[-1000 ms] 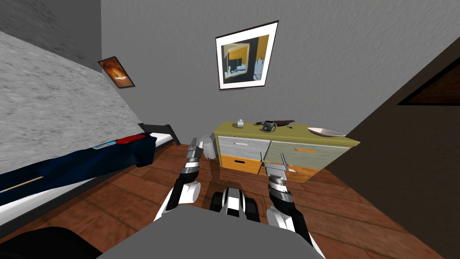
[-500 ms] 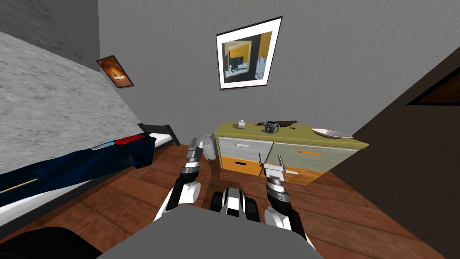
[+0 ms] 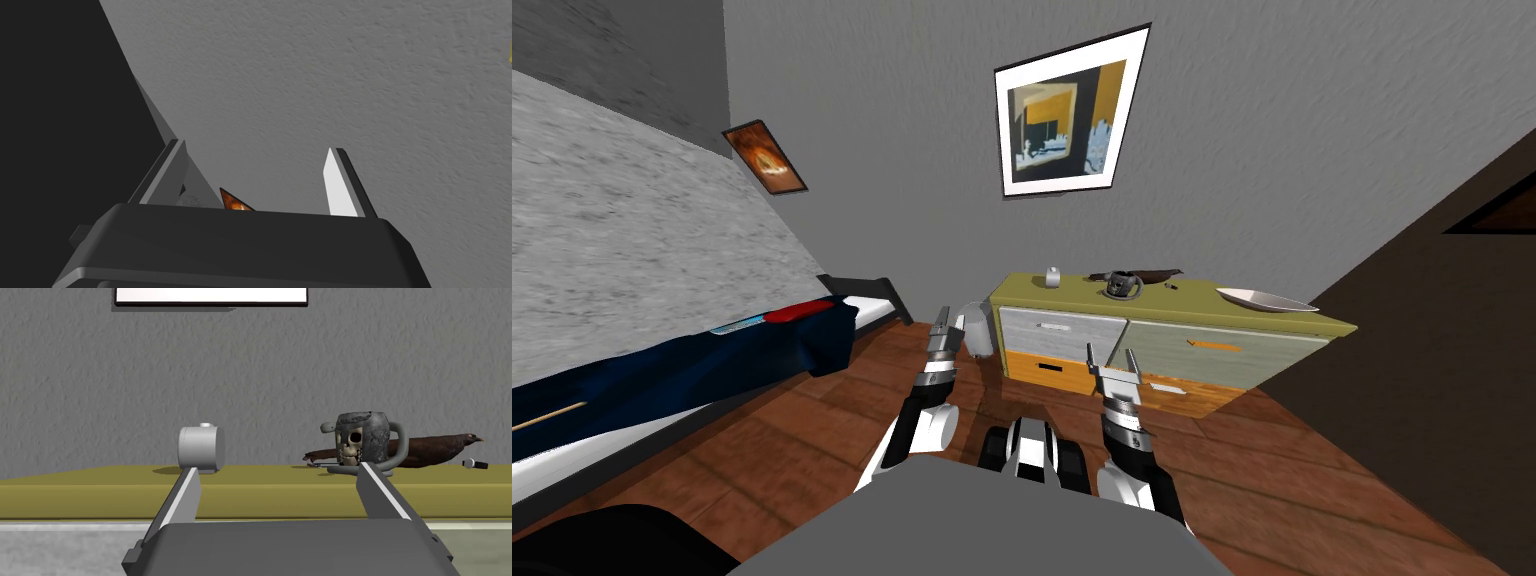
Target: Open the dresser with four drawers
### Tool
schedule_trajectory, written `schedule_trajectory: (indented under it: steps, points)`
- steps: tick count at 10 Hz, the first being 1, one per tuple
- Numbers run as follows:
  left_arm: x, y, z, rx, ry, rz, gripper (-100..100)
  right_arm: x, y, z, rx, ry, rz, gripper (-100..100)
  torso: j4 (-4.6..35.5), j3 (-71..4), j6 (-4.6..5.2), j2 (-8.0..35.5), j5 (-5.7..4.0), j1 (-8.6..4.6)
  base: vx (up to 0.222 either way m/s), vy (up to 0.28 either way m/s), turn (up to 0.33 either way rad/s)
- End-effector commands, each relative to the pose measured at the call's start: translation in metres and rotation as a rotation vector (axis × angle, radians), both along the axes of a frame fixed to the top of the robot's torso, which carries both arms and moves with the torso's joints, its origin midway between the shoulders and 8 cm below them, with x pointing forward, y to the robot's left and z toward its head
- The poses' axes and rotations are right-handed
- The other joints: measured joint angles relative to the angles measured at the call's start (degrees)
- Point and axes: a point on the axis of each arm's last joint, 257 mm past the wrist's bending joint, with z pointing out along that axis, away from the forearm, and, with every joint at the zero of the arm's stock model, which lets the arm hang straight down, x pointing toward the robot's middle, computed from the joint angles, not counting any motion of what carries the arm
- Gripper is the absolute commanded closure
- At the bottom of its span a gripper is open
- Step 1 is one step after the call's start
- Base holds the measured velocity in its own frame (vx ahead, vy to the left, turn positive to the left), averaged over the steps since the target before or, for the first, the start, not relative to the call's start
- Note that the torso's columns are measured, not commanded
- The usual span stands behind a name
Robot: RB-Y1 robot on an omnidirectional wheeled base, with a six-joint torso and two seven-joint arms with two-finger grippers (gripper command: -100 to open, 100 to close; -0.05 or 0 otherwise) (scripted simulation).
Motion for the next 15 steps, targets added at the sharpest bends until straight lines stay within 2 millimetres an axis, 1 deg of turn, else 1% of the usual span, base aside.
schedule_trajectory:
  steps: [1, 2, 3, 5, 6, 8, 9, 11, 12, 14, 15]
  points:
    - [0.0, 0.0, 0.0, 0.0, 0.0, 0.0, 0, 0.001, 0.002, -0.012, 0.104, 0.012, 0.05, -100, 0.0, 0.0, -0.01, -0.1, -0.01, 0.0, 0.073, 0.037, 0.015]
    - [0.0, 0.0, 0.0, 0.0, 0.0, 0.0, 0, 0.001, 0.002, -0.012, 0.125, 0.01, 0.062, -100, 0.0, -0.1, 0.0, -0.1, 0.01, 0.05, 0.039, 0.023, -0.003]
    - [0.0, 0.0, 0.0, 0.0, 0.0, 0.0, 0, 0.002, 0.005, -0.023, 0.188, 0.026, 0.085, -100, 0.0, 0.0, 0.0, 0.0, 0.0, 0.0, 0.067, 0.032, 0.023]
    - [0.0, 0.0, 0.0, 0.0, 0.0, 0.0, 0, 0.002, 0.005, -0.023, 0.231, 0.021, 0.11, -100, 0.0, 0.0, 0.0, -0.1, 0.01, 0.03, 0.052, 0.025, 0.009]
    - [0.0, 0.0, 0.0, 0.0, 0.0, 0.0, 0, 0.003, 0.007, -0.035, 0.294, 0.038, 0.131, -100, 0.0, 0.0, 0.0, 0.0, -0.01, -0.01, 0.049, 0.037, 0.028]
    - [0.0, 0.0, 0.0, 0.0, 0.0, 0.0, 0, 0.003, 0.007, -0.035, 0.337, 0.033, 0.155, -100, 0.0, 0.0, 0.0, -0.1, 0.02, 0.06, 0.05, 0.03, 0.008]
    - [0.0, 0.0, 0.0, 0.0, 0.0, 0.0, 0, 0.004, 0.009, -0.048, 0.401, 0.049, 0.174, -100, 0.0, 0.0, 0.0, 0.0, -0.01, -0.02, 0.071, 0.033, 0.033]
    - [0.0, 0.0, 0.0, 0.0, 0.0, 0.0, 0, 0.004, 0.009, -0.048, 0.441, 0.044, 0.196, -100, 0.0, 0.0, 0.0, -0.1, 0.01, 0.03, 0.045, 0.023, 0.01]
    - [0.0, 0.0, 0.0, 0.0, 0.0, 0.0, 0, 0.005, 0.011, -0.06, 0.507, 0.061, 0.214, -100, 0.0, 0.0, 0.0, 0.0, -0.01, -0.02, 0.058, 0.022, 0.039]
    - [0.0, 0.0, 0.0, 0.0, 0.0, 0.0, 0, 0.005, 0.011, -0.06, 0.543, 0.056, 0.234, -100, 0.0, 0.0, 0.0, -0.1, 0.01, 0.06, 0.051, 0.028, 0.01]
    - [0.0, 0.0, 0.0, 0.0, 0.0, 0.0, 0, 0.006, 0.014, -0.072, 0.607, 0.072, 0.249, -100, 0.0, 0.0, 0.0, 0.0, 0.01, 0.02, 0.057, 0.036, 0.035]
